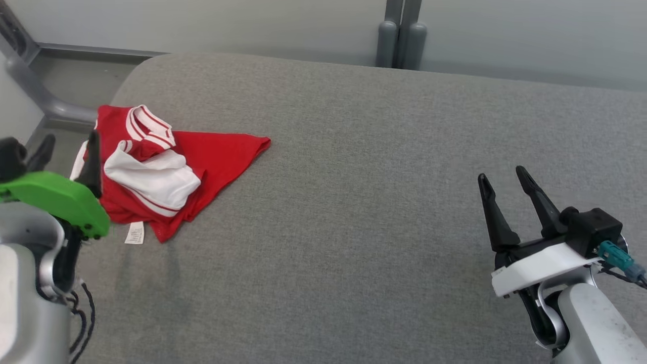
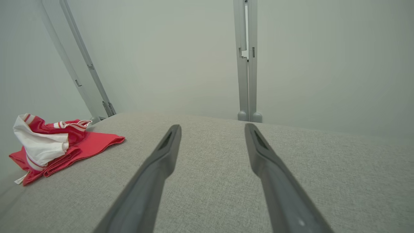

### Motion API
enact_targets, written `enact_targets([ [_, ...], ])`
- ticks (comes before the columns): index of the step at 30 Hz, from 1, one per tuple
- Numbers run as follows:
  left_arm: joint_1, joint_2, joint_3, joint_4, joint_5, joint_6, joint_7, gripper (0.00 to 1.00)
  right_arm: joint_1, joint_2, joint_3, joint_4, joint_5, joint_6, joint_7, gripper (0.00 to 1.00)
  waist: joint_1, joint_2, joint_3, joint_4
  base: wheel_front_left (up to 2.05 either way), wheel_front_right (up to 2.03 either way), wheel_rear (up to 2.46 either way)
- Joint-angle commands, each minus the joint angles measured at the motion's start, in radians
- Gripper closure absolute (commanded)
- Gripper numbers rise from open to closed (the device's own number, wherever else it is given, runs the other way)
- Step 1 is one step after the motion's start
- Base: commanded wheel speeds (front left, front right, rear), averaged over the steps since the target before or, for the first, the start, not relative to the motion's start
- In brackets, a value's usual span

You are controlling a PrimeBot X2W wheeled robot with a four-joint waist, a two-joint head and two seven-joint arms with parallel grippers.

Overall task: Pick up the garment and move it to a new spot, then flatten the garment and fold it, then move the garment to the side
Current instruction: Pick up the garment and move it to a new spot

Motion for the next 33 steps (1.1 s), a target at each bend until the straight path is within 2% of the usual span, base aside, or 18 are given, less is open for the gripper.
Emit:
enact_targets([
  [1, -0.040, 0.019, 0.006, 0.030, -0.028, -0.014, 0.035, 0.00, -0.020, -0.003, 0.000, -0.005, 0.006, 0.000, -0.002, 0.00, 0.0000, 0.0000, 0.056, -0.060, 0.00, 0.00, 0.00],
  [8, -0.164, 0.090, 0.000, 0.212, -0.127, -0.058, 0.197, 0.00, -0.054, -0.004, 0.013, -0.003, 0.010, 0.000, -0.003, 0.00, 0.0000, 0.0000, 0.108, -0.140, 0.00, 0.00, 0.00],
  [16, -0.229, 0.168, -0.033, 0.416, -0.146, -0.068, 0.310, 0.00, -0.077, 0.002, 0.015, -0.001, 0.015, 0.000, -0.003, 0.00, 0.0000, 0.0000, 0.134, -0.208, 0.00, 0.00, 0.00],
  [17, -0.232, 0.172, -0.035, 0.434, -0.148, -0.068, 0.317, 0.13, -0.077, 0.003, 0.014, -0.001, 0.015, 0.000, -0.003, 0.00, 0.0000, 0.0000, 0.135, -0.212, 0.00, 0.00, 0.00],
  [18, -0.234, 0.177, -0.036, 0.455, -0.150, -0.069, 0.321, 0.58, -0.077, 0.006, 0.013, 0.000, 0.014, 0.000, -0.003, 0.00, 0.0000, 0.0000, 0.134, -0.217, 0.00, 0.00, 0.00],
  [19, -0.238, 0.181, -0.037, 0.467, -0.151, -0.069, 0.320, 0.91, -0.077, 0.007, 0.011, 0.000, 0.014, 0.000, -0.003, 0.00, 0.0000, 0.0000, 0.133, -0.220, 0.00, 0.00, 0.00],
  [20, -0.244, 0.184, -0.038, 0.479, -0.153, -0.070, 0.316, 1.00, -0.076, 0.009, 0.008, 0.001, 0.013, 0.000, -0.003, 0.00, 0.0000, 0.0000, 0.132, -0.223, 0.00, 0.00, 0.00],
  [27, -0.256, 0.204, -0.076, 0.505, -0.156, -0.075, 0.310, 1.00, -0.057, 0.024, 0.000, 0.018, 0.011, 0.000, -0.003, 0.00, 0.0000, 0.0000, 0.085, -0.222, 0.00, 0.00, 0.00],
  [33, -0.273, 0.218, -0.152, 0.424, -0.138, -0.076, 0.262, 1.00, -0.037, 0.041, 0.004, 0.033, 0.013, 0.000, -0.003, 0.00, 0.0000, 0.0000, 0.017, -0.231, 0.00, 0.00, 0.00],
])
